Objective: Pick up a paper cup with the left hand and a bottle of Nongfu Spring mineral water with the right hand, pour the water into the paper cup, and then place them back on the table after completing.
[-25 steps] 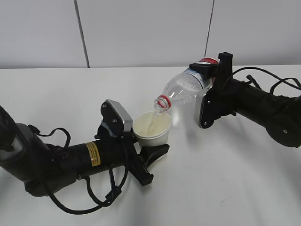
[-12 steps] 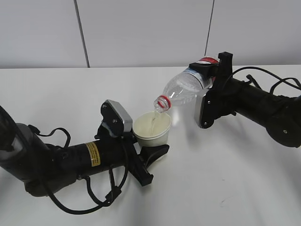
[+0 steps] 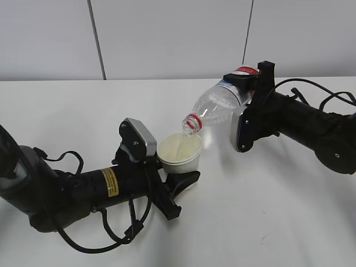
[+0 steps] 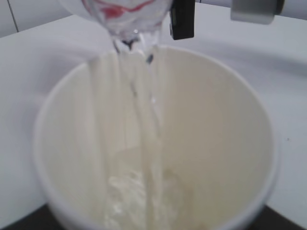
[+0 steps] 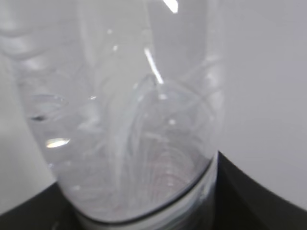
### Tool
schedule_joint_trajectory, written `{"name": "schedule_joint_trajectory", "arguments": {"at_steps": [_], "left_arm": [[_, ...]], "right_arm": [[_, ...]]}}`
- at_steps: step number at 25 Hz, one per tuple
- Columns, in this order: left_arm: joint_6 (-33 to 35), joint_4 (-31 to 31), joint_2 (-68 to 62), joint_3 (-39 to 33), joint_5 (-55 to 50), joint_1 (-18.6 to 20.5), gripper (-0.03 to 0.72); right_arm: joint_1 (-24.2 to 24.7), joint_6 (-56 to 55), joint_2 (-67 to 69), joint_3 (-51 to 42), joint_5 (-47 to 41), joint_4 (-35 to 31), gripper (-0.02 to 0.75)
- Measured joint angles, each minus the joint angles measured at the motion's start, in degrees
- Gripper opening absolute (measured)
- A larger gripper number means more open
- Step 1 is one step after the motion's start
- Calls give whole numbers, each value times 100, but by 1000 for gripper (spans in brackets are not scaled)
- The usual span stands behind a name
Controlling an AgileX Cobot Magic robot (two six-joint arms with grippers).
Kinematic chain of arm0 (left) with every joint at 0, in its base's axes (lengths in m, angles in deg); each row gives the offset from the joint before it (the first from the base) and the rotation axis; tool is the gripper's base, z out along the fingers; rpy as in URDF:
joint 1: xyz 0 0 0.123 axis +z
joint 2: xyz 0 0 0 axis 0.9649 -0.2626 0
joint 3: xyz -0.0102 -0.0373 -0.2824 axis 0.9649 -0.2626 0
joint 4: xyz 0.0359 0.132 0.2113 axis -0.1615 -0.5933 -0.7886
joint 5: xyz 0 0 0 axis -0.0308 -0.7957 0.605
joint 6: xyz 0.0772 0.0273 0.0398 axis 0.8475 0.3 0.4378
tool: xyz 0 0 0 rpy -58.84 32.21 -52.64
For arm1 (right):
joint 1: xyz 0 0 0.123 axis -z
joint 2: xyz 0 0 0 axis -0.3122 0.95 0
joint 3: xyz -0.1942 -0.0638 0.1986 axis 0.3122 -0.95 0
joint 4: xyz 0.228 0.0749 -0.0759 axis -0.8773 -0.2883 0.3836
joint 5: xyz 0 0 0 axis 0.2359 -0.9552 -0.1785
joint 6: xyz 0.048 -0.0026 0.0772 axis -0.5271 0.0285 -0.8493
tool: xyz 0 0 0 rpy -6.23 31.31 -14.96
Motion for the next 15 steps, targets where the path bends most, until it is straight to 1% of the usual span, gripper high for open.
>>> {"name": "schedule_joint_trajectory", "arguments": {"at_steps": [6,15], "left_arm": [[0,0,0,0,-36,0,372],[0,0,-4,0,-81,0,372]], "right_arm": [[0,208,0,0,0,-64,414],[0,229,0,0,35,-88,413]]}}
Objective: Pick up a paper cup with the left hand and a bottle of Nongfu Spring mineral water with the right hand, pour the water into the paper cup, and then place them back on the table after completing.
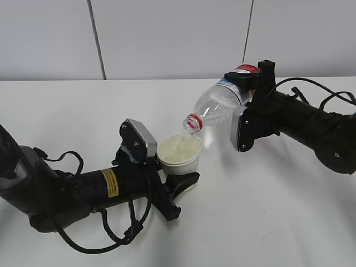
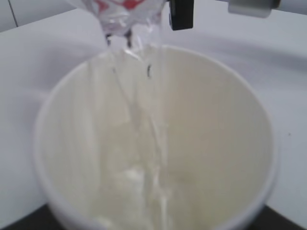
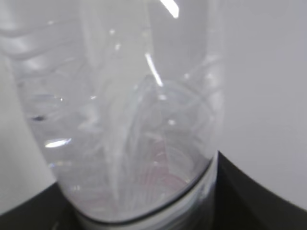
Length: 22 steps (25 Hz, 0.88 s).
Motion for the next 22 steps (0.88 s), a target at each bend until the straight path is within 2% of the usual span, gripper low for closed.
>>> {"name": "schedule_joint_trajectory", "arguments": {"at_steps": [10,22], "left_arm": [[0,0,0,0,-16,0,372],[0,79,-2,0,155,0,372]], "right_arm": [[0,-15,0,0,0,-9,413],[0,-1337,0,-11,39,78,412]]}}
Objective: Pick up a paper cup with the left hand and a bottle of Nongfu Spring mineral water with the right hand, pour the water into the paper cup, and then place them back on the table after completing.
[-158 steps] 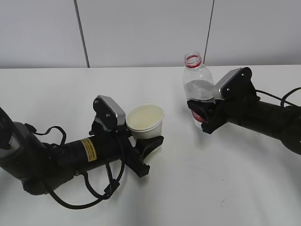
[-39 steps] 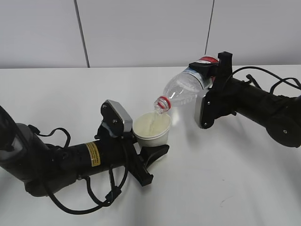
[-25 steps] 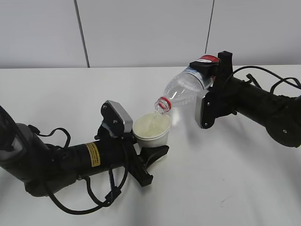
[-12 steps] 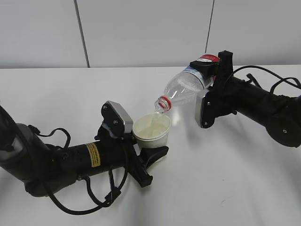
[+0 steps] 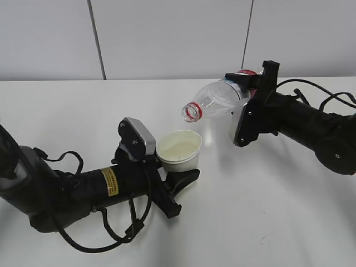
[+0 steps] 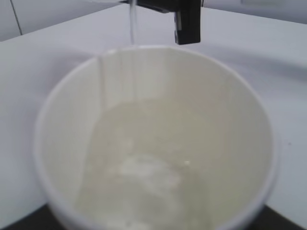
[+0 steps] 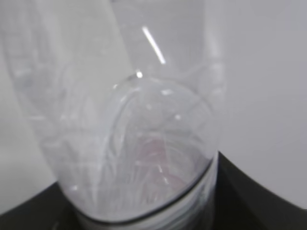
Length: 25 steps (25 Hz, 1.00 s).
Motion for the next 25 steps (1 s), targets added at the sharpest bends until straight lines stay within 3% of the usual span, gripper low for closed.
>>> {"name": "schedule_joint_trajectory", "arguments": {"at_steps": [12,25], "left_arm": [[0,202,0,0,6,0,372],[0,375,0,0,13,0,372]], "right_arm": [[-4,-1346,0,-125,16,0,412],[-13,-4565,0,-137,45,-220,412]]}}
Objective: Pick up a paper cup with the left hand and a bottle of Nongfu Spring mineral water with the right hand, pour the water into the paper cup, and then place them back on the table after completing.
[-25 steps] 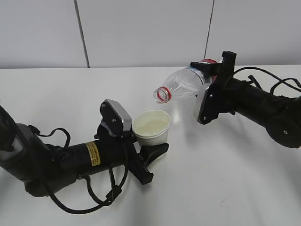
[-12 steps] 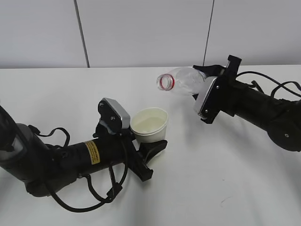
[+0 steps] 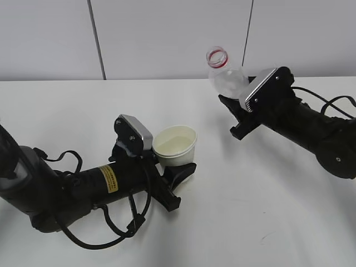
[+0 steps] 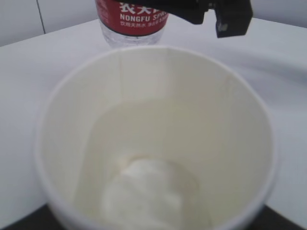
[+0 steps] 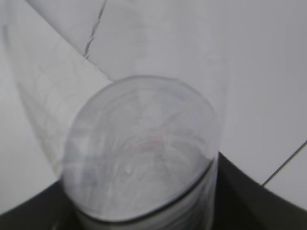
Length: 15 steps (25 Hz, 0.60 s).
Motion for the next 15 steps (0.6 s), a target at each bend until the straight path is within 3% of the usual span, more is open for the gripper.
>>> {"name": "schedule_joint_trajectory", "arguments": {"at_steps": [4,15], "left_arm": [[0,52,0,0,0,0,372],[0,391,0,0,-95,220,372]], "right_arm": [[0,-1007,0,-66,-1,-31,412],[0,-2312,0,-101,-1,-205,412]]}}
